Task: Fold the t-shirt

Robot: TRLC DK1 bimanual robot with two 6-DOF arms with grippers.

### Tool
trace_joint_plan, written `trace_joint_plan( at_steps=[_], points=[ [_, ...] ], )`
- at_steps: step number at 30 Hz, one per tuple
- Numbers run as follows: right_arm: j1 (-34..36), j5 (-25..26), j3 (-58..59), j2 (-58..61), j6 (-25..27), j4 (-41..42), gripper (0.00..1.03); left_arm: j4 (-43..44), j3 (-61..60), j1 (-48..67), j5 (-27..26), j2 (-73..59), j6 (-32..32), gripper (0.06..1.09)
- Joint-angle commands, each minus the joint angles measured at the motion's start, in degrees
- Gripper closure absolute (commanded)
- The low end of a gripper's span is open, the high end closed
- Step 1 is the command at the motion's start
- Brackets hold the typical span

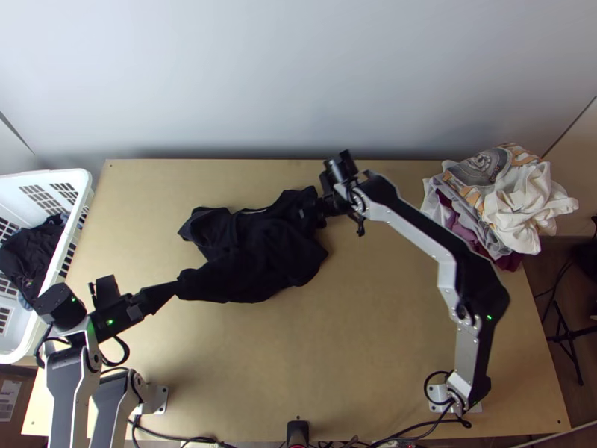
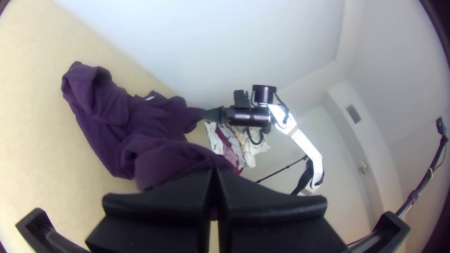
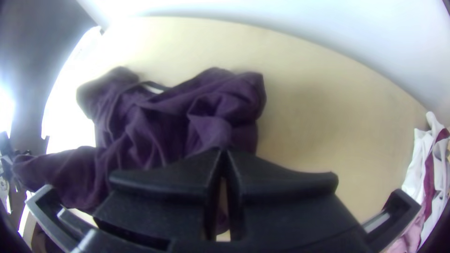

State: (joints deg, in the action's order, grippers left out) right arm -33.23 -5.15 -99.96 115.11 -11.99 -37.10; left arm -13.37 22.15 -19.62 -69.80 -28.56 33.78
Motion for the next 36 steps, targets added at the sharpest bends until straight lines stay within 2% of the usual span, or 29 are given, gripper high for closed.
trace_joint_plan(
  at_steps=[1, 7, 8, 9, 10, 11, 12, 22, 26, 27, 30, 32, 36],
  points=[
    [1.5, 0.05, -3.22, -7.36, -1.02, 0.36, 1.0, 0.53, -0.62, -0.07, 0.54, -0.62, -0.47, 1.05],
    [3.44, 0.05, -8.23, -10.08, -1.28, 0.1, 1.0, 1.68, 3.69, -1.83, 0.19, -9.41, -2.23, 1.04],
    [3.79, 0.05, -9.2, -10.43, -1.28, -0.25, 1.0, 1.68, 5.01, -2.09, -0.16, -11.79, -2.32, 0.96],
    [4.32, -0.04, -10.16, -10.78, -1.55, -0.6, 1.0, 1.68, 6.41, -2.44, -1.22, -14.16, -2.32, 0.72],
    [4.58, -0.04, -11.13, -11.05, -1.63, -0.87, 1.0, 1.59, 7.64, -3.5, -2.8, -16.09, -2.32, 0.42],
    [4.84, -0.04, -11.75, -11.22, -1.63, -1.22, 1.0, 0.97, 8.7, -5.26, -3.68, -17.23, -2.32, 0.18],
    [4.84, -0.04, -11.83, -11.49, -1.63, -1.39, 1.0, 0.89, 9.66, -6.49, -4.29, -18.29, -2.32, 0.11],
    [4.41, 0.05, -9.2, -12.98, -1.63, -2.18, 1.0, -4.21, 15.73, -10.0, -4.99, -23.83, -2.05, 0.11],
    [4.05, 0.05, -9.29, -12.98, -1.72, -2.18, 1.0, -7.29, 15.64, -4.11, -4.29, -20.57, -1.61, 0.11],
    [4.05, -0.04, -9.29, -12.98, -1.81, -2.18, 1.0, -7.64, 15.2, -0.07, -2.8, -19.17, -1.26, 0.11],
    [4.23, -0.04, -8.76, -12.98, -2.34, -2.27, 1.0, -6.76, 13.36, 15.84, 7.75, -15.74, -0.56, 0.11],
    [4.23, -0.04, -8.14, -13.07, -2.51, -2.27, 1.0, -2.1, 12.04, 26.03, 15.22, -15.48, -0.56, 0.11],
    [3.61, -0.04, -6.65, -13.16, -3.66, -2.27, 1.0, 8.27, 12.92, 41.59, 25.42, -21.63, -1.79, 0.11]
  ],
)
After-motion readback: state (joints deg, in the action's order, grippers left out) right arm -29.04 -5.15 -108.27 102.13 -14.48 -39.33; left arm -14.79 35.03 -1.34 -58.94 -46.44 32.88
